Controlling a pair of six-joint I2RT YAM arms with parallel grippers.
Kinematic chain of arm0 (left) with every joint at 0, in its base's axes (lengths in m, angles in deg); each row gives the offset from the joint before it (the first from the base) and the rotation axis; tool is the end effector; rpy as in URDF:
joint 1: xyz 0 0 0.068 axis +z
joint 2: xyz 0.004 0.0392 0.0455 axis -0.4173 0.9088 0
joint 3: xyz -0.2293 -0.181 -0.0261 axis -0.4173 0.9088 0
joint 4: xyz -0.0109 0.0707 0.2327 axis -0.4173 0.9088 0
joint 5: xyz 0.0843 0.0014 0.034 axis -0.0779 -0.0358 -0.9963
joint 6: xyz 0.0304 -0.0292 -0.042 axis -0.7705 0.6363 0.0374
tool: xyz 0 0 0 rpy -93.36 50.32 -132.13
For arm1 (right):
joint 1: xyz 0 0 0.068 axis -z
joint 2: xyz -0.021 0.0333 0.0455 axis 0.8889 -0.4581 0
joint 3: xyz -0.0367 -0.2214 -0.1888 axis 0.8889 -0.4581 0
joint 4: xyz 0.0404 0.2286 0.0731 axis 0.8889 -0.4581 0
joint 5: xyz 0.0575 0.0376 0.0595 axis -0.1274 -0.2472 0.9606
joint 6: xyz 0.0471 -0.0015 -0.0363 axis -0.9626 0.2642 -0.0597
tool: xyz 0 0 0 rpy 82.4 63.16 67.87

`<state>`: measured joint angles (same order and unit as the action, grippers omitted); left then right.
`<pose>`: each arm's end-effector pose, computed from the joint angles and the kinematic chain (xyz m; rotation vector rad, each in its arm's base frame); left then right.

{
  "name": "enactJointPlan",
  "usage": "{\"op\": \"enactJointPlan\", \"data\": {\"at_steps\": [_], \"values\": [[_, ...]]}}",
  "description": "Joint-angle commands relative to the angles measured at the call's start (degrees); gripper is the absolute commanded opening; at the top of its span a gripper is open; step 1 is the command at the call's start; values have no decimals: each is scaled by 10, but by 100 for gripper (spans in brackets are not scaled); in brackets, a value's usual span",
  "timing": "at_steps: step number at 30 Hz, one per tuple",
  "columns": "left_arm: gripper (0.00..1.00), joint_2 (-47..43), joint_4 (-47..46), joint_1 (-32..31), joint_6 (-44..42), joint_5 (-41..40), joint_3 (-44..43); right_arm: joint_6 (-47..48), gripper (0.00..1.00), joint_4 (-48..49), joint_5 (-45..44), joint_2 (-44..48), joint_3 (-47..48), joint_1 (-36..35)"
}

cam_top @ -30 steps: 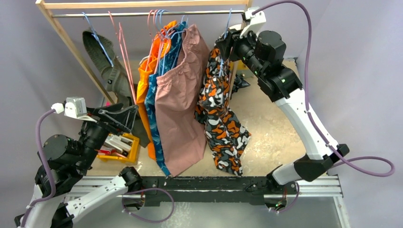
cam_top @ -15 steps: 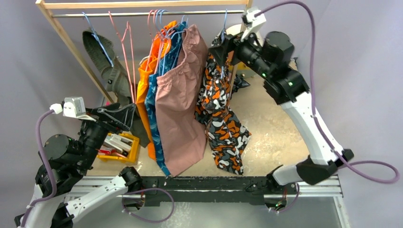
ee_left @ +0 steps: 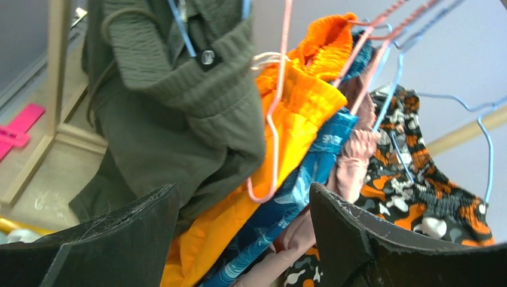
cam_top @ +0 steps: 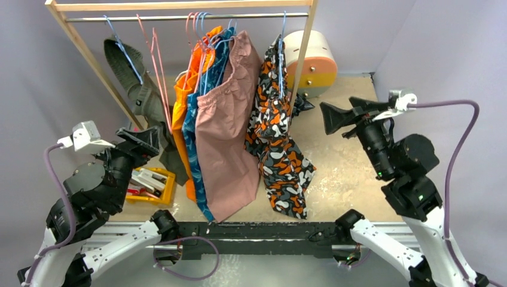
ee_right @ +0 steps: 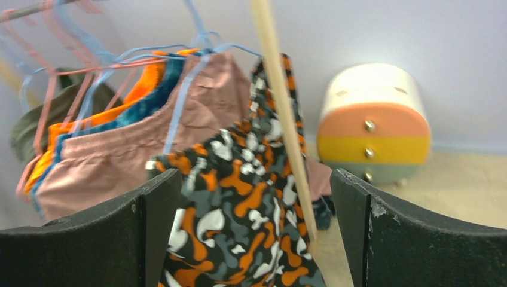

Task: Place the shorts on the hanger
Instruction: Place the hanger at the clothesline, then reset both arms

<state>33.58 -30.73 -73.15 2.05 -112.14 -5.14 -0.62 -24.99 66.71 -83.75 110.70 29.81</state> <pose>0.0244 0.0214 0.4393 -0.4861 1.5483 -0.4829 0.0754 0.0390 0.5072 -0.0723 1.2777 0.5491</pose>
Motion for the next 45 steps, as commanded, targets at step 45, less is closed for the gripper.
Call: {"op": "enactJointPlan", "data": {"at_steps": [45], "values": [[78, -91, 52, 1, 72, -57, 179, -47, 99, 14, -157, 93, -157, 1]]}}
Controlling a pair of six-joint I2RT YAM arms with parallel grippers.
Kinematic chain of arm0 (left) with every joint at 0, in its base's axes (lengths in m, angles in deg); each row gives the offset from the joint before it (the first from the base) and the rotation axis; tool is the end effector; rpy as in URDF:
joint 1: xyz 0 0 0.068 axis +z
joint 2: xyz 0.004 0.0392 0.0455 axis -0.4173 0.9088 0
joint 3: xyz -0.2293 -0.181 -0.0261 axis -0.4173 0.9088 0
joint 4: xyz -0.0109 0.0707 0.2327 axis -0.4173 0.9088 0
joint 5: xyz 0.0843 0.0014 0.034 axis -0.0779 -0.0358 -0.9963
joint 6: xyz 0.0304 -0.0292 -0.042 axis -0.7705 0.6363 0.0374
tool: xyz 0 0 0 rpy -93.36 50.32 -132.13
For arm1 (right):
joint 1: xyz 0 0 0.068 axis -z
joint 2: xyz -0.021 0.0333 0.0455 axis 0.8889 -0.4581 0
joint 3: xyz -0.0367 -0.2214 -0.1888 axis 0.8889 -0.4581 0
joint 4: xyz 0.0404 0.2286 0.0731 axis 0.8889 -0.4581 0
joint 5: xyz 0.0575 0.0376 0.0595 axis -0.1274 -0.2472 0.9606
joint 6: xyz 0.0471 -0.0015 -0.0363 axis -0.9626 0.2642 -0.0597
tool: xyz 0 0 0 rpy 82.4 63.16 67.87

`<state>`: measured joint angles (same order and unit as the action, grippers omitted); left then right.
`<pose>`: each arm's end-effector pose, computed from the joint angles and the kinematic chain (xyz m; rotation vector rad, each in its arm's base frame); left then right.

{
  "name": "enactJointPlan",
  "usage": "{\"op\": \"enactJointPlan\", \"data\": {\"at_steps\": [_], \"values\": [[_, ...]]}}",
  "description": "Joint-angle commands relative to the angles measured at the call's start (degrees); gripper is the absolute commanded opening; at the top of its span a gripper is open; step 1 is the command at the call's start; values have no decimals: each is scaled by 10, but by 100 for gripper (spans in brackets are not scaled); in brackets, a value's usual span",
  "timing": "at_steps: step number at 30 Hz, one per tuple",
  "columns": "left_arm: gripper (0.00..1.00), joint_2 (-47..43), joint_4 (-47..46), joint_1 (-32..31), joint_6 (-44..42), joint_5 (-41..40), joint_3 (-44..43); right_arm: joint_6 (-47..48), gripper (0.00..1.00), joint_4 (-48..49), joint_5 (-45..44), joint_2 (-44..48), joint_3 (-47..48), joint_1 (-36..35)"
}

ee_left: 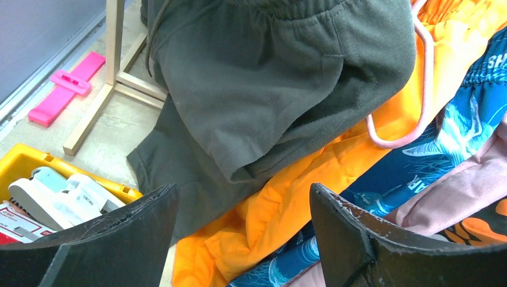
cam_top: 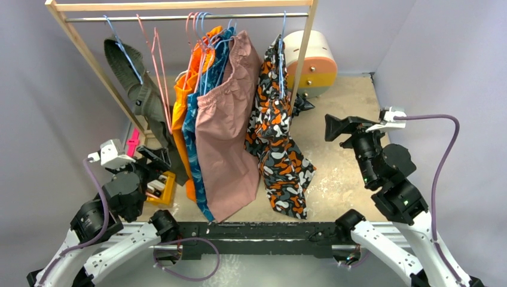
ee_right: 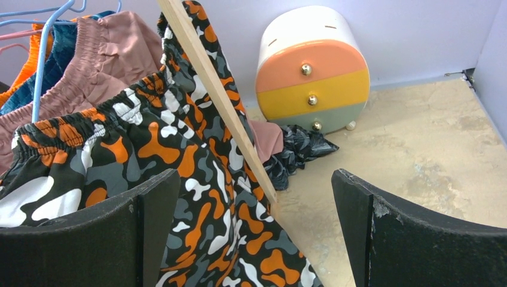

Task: Place the shorts on the hanger
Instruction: Reset both arms

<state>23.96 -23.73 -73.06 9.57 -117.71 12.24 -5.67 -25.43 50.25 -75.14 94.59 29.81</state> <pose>0.0252 0.0244 0.3513 -0.5596 1.6679 -0.3078 0.0766 0.0258 0.4342 0.1985 1.4102 0.3813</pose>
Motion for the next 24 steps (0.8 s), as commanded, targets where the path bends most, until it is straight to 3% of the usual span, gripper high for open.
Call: {"op": "enactJointPlan", "data": {"at_steps": [1, 17, 21, 24], "values": [[78, 5, -17, 1, -2, -3, 5, 4, 99, 18, 9, 7, 4, 1], [78, -18, -34, 1, 7, -5, 54, -28, 98, 12, 21, 1, -31, 1], [79, -9, -31, 1, 2, -11, 34, -24, 98, 14, 25, 6, -29, 1], [79, 22, -10, 1, 11, -50, -41, -4, 98, 19, 28, 7, 6, 1]]}}
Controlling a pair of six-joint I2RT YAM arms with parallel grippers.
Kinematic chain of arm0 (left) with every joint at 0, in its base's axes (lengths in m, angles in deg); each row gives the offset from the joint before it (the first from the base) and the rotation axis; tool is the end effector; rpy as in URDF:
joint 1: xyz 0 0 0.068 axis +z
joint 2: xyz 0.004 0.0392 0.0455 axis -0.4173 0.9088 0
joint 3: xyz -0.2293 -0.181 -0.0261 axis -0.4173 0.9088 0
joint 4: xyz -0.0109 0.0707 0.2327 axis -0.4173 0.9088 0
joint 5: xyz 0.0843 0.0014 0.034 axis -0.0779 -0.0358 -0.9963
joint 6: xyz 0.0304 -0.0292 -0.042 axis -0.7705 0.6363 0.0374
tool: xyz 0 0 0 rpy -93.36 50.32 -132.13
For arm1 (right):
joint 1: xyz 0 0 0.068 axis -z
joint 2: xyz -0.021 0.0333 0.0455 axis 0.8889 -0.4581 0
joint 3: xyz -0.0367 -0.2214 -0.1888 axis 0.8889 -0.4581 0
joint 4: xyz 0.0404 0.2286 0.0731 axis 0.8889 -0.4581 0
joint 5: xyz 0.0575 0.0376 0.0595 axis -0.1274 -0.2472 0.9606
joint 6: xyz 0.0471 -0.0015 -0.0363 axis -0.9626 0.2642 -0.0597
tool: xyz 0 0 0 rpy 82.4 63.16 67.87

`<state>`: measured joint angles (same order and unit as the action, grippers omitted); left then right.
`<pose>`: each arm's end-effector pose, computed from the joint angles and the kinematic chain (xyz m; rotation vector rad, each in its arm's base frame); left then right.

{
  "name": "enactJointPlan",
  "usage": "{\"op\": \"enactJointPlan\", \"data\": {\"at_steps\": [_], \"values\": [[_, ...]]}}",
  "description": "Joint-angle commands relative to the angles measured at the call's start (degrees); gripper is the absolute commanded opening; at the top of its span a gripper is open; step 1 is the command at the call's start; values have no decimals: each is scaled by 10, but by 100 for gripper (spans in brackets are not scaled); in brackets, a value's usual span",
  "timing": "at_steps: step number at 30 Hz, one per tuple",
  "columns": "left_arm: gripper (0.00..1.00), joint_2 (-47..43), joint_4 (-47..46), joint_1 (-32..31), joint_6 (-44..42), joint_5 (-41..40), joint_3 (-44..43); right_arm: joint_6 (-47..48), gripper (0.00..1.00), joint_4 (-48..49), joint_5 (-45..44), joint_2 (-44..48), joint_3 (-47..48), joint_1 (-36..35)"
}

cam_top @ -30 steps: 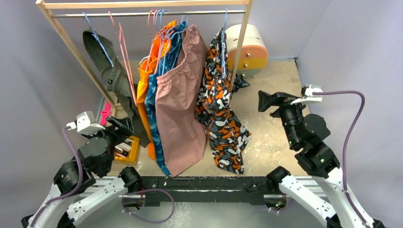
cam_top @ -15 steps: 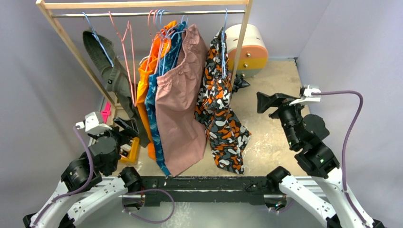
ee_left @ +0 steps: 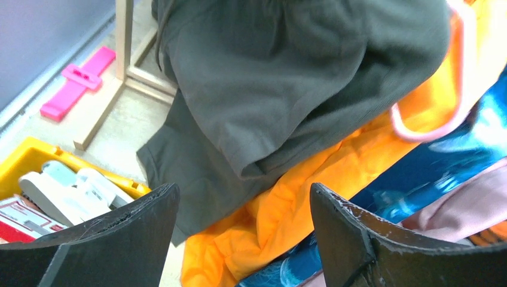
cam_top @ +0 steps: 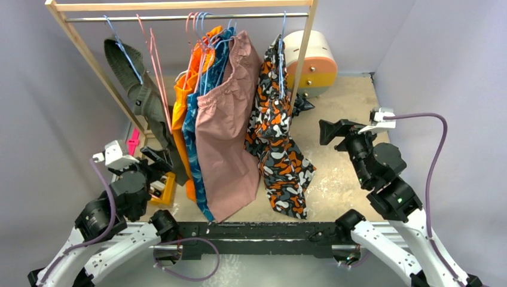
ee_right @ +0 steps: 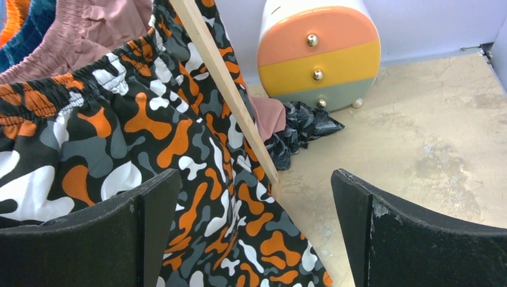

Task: Place the shorts on the hanger
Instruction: Reset both arms

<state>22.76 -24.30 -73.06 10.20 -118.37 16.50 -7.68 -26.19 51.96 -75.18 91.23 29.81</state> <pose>0.0292 0.0204 0.3332 -0.5579 1.6891 -0.2719 0.0843 0.0322 0.4151 0.1811 1.4780 0.4001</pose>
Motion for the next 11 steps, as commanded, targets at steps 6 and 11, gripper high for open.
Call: {"op": "enactJointPlan", "data": {"at_steps": [6, 11], "values": [[79, 136, 27, 1, 38, -137, -264, 20, 99, 74, -51, 6, 139, 1], [78, 191, 48, 1, 42, -128, -311, -18, 99, 58, -129, -8, 177, 1]]}}
